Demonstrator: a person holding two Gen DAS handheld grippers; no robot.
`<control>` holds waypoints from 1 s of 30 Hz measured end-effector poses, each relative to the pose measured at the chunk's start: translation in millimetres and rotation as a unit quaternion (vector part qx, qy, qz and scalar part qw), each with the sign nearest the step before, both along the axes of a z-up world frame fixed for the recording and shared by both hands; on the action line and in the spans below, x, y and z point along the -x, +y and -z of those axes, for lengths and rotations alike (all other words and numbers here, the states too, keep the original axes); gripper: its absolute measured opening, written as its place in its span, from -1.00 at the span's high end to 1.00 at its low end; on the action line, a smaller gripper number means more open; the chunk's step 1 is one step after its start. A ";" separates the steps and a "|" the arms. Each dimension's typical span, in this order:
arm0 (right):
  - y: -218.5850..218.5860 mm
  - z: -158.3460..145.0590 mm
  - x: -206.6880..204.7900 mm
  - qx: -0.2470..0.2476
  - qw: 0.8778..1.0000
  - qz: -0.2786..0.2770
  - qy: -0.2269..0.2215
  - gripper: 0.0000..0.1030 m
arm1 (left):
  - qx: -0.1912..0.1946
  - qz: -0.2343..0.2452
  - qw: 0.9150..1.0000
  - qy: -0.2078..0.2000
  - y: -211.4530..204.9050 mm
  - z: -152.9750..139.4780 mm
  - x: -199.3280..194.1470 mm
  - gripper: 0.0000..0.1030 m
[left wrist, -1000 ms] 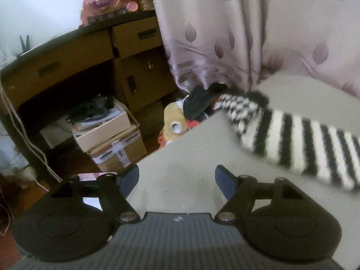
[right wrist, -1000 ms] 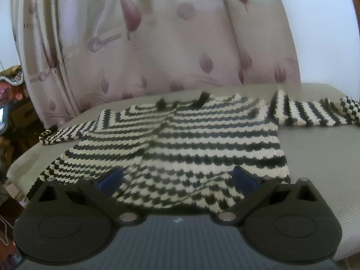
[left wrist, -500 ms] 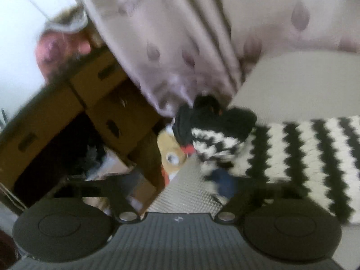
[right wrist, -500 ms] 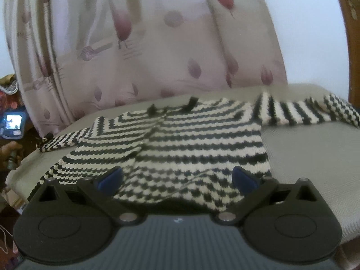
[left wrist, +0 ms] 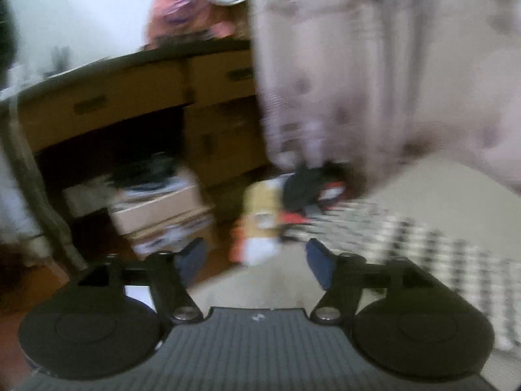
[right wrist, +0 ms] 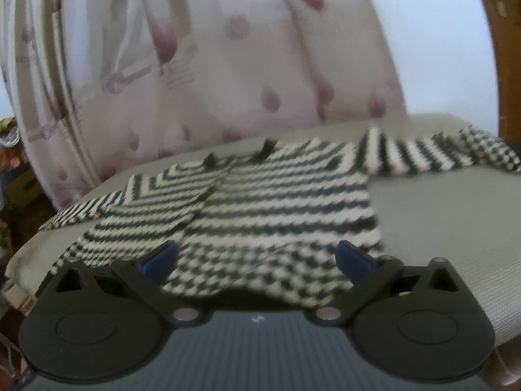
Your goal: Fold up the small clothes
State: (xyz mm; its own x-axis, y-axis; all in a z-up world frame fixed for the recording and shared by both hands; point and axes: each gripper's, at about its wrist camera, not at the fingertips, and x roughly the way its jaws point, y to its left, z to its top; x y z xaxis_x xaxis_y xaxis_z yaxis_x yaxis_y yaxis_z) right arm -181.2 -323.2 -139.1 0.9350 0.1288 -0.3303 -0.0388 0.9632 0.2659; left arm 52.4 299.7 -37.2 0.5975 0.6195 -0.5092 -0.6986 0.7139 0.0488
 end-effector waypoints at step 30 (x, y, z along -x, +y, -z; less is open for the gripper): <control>-334.2 36.2 -141.8 -0.094 0.965 0.232 0.073 0.61 | -0.026 0.182 0.982 0.033 -141.1 65.7 -42.7 -0.95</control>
State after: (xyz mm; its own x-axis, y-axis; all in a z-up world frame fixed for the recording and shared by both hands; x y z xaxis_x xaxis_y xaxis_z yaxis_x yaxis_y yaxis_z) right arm -39.4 -657.4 -175.3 0.8521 -0.2219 -0.4740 0.4361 0.8018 0.4085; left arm 95.1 158.6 -102.9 0.7508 0.3975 -0.5276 -0.3922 0.9109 0.1283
